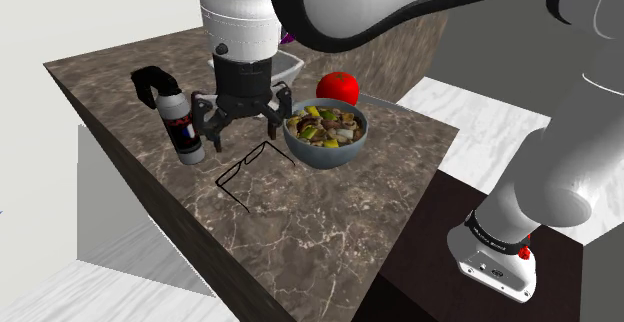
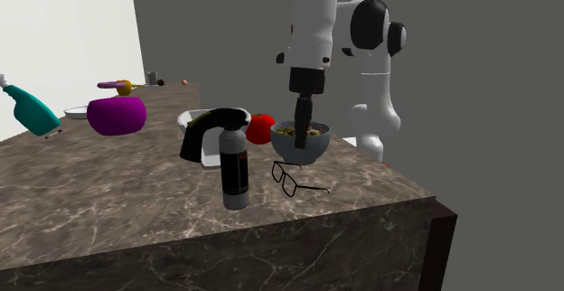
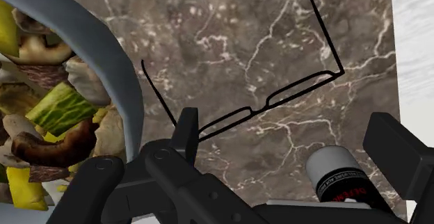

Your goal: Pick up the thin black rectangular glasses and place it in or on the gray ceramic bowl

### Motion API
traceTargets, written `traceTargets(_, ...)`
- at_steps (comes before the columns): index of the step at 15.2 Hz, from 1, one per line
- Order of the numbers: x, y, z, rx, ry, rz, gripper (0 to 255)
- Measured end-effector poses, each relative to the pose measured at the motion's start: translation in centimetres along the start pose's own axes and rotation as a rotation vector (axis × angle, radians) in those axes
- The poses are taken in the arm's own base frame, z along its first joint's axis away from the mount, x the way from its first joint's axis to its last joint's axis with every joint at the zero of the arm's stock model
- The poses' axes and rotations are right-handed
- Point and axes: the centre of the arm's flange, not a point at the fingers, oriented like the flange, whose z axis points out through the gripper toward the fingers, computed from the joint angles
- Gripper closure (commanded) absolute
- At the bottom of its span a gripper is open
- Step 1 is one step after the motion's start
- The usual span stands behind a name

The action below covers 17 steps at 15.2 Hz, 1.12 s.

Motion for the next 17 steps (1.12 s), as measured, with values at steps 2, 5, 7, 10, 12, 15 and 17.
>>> traceTargets(2,0.0,-2.6,1.1,0.005,-0.005,0.008,0)
traceTargets(5,0.0,-4.9,1.8,0.007,-0.008,0.018,0)
traceTargets(7,0.1,-5.2,2.8,0.007,-0.008,0.020,0)
traceTargets(10,0.1,-5.3,4.2,0.007,-0.008,0.021,0)
traceTargets(12,0.1,-5.4,5.2,0.007,-0.008,0.021,0)
traceTargets(15,0.1,-5.4,5.6,0.008,-0.008,0.021,0)
traceTargets(17,0.1,-5.4,5.6,0.008,-0.008,0.021,0)
